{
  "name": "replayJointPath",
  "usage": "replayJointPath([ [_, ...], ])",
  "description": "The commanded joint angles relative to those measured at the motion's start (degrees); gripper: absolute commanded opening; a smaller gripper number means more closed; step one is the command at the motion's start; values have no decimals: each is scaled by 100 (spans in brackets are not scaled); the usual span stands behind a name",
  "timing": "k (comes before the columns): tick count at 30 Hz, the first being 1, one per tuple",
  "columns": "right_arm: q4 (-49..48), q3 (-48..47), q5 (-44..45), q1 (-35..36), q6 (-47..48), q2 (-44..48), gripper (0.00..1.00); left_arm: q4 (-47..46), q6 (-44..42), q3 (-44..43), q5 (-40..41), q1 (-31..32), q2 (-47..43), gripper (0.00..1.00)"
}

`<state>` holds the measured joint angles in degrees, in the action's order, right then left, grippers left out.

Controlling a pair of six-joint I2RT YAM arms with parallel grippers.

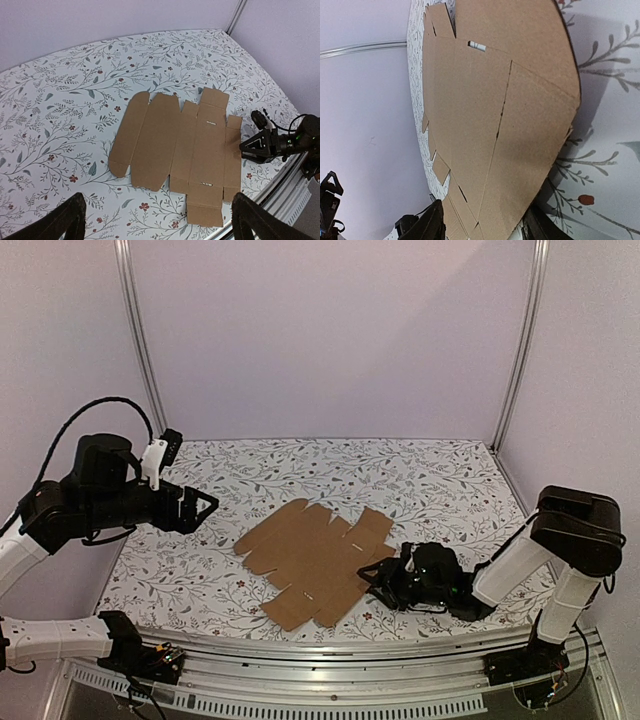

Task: Fold the paper box

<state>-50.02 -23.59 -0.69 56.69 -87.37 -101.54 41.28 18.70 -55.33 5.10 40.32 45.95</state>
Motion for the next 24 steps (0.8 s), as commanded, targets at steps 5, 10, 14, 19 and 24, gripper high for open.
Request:
replayJointPath([
  [5, 54, 258, 579, 120, -213, -383, 49, -15, -9, 93, -54, -68, 52, 100],
  [10, -269, 203, 806, 169, -346, -627, 46, -16, -8, 84, -65, -74, 89, 100],
  [14, -790, 171, 931, 187, -489, -1003, 43, -17, -8, 90, -66, -70, 100, 100],
  [19, -1730, 162, 1039, 210, -699, -1661, 36, -17, -9, 93, -58, -75, 122, 100],
  [24, -2260, 164, 1061, 215, -812, -2071, 16, -16, -17, 90, -55, -85, 158, 100],
])
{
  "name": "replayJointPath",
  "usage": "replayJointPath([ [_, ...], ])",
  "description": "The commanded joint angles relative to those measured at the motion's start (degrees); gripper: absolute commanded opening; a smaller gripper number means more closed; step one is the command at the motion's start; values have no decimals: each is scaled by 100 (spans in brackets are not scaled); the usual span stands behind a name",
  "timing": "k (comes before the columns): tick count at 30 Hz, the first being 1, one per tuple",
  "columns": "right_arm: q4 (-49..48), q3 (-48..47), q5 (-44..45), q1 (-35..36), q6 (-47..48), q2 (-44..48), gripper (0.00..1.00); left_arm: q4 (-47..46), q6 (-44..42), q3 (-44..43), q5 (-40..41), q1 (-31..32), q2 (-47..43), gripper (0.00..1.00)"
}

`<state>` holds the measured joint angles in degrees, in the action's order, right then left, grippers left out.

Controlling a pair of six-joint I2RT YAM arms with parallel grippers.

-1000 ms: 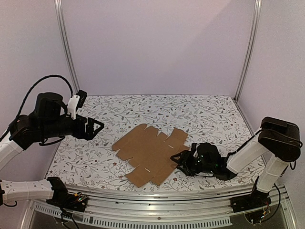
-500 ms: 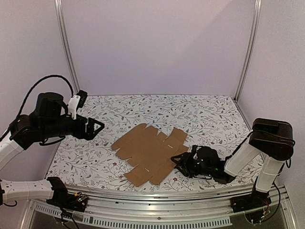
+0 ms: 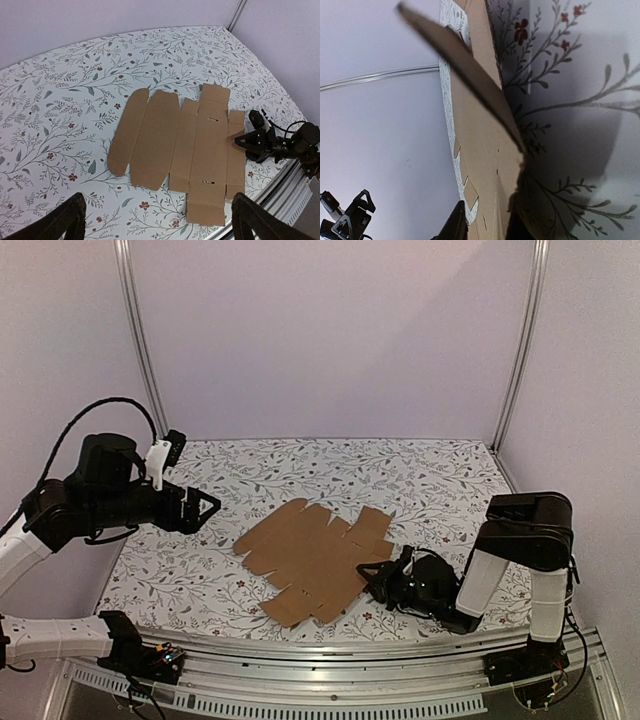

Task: Fold the paper box

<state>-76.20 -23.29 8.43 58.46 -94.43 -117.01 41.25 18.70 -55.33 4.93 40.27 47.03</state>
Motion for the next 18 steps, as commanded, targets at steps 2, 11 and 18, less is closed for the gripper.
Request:
replayJointPath([
  [2, 352, 155, 151, 43, -80, -526, 8, -19, -22, 92, -39, -80, 55, 100],
  [11, 951, 133, 95, 42, 342, 42, 0, -16, -10, 93, 7, -90, 55, 100],
  [18, 2712, -246, -187, 31, 1262, 1102, 0, -21, 22, 66, -5, -85, 38, 100],
])
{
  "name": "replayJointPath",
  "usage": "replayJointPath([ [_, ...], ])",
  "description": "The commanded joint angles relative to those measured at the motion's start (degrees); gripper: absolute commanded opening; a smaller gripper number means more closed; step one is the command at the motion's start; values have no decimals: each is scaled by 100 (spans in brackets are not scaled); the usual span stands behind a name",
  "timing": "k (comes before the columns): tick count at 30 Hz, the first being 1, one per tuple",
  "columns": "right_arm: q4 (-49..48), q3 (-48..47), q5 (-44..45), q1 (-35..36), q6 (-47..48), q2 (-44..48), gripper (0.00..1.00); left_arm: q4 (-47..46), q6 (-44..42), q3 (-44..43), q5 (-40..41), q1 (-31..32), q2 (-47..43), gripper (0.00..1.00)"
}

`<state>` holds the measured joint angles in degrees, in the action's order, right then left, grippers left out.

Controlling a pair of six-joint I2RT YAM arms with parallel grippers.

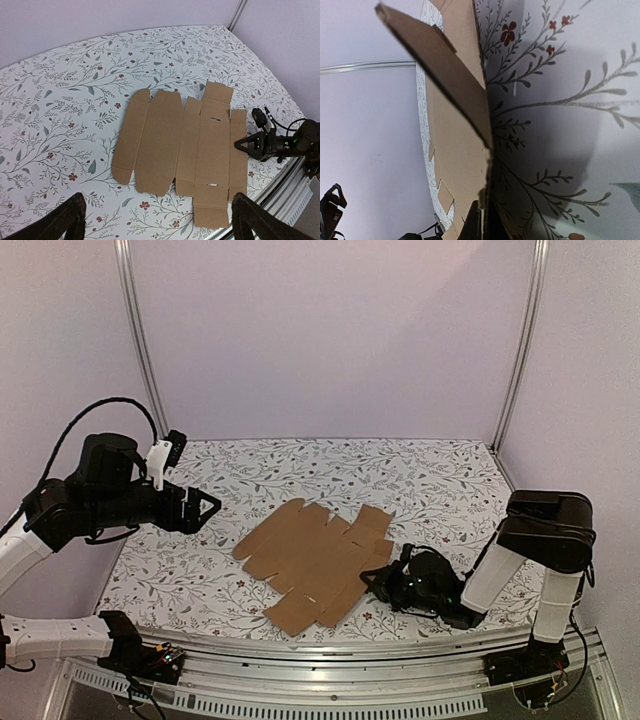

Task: Fold the paper box

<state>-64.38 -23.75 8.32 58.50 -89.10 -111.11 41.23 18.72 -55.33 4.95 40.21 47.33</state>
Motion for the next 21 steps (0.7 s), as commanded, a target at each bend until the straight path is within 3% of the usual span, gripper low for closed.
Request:
replayJointPath([
  [1, 1851, -277, -215, 23, 879, 687, 0, -25, 18, 66, -24, -78, 5, 99],
  [7, 3785, -995, -511, -120, 2153, 1670, 0, -65, 16, 10, -60, -58, 46, 99],
  [12, 4836, -1507, -963, -322, 3090, 2188, 0, -73, 13, -13, -61, -48, 68, 100],
  [21, 7891, -3128, -868, -358, 5434, 3186, 0, -79, 18, -42, -47, -18, 33, 100],
])
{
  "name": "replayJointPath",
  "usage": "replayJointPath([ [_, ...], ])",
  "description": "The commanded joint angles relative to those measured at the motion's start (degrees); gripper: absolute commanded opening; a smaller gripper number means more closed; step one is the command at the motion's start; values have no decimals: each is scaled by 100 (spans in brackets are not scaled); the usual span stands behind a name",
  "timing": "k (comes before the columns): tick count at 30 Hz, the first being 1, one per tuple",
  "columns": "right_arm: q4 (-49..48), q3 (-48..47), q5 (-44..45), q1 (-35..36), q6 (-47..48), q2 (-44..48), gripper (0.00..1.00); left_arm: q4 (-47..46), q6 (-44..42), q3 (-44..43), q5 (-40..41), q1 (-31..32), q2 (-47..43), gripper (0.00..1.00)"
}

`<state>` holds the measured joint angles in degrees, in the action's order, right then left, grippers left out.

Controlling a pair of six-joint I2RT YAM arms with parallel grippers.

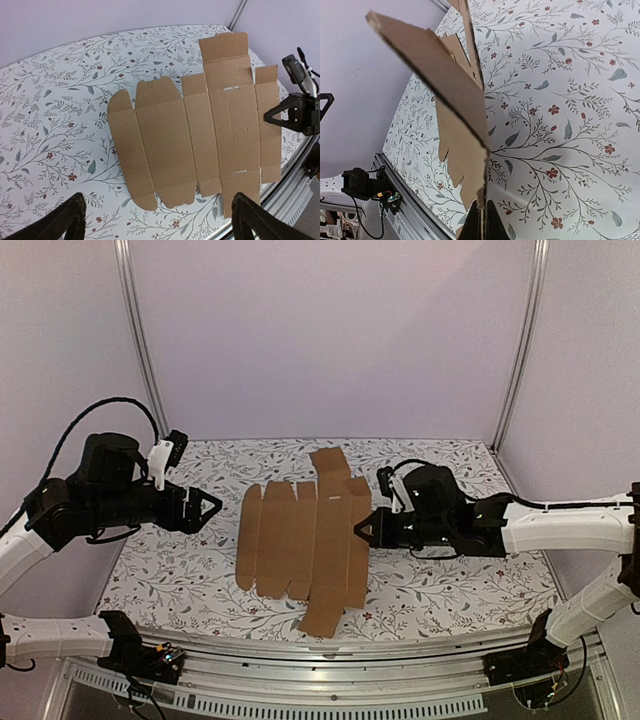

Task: Fold the paper box

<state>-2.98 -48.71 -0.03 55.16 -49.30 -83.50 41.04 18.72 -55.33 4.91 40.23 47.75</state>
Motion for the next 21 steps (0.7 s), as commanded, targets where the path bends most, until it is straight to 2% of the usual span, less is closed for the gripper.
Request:
replayJointPath([
  [1, 2041, -796, -51, -28, 1762, 480, 0, -46, 29, -66, -56, -9, -11, 100],
  [10, 4505, -2439, -411, -36, 3616, 444, 0, 165, 70, -401, -282, 11, -153, 100],
  [21, 5781, -3619, -1956, -27, 4326, 1009, 0, 304, 42, -646, -391, 11, -386, 100],
])
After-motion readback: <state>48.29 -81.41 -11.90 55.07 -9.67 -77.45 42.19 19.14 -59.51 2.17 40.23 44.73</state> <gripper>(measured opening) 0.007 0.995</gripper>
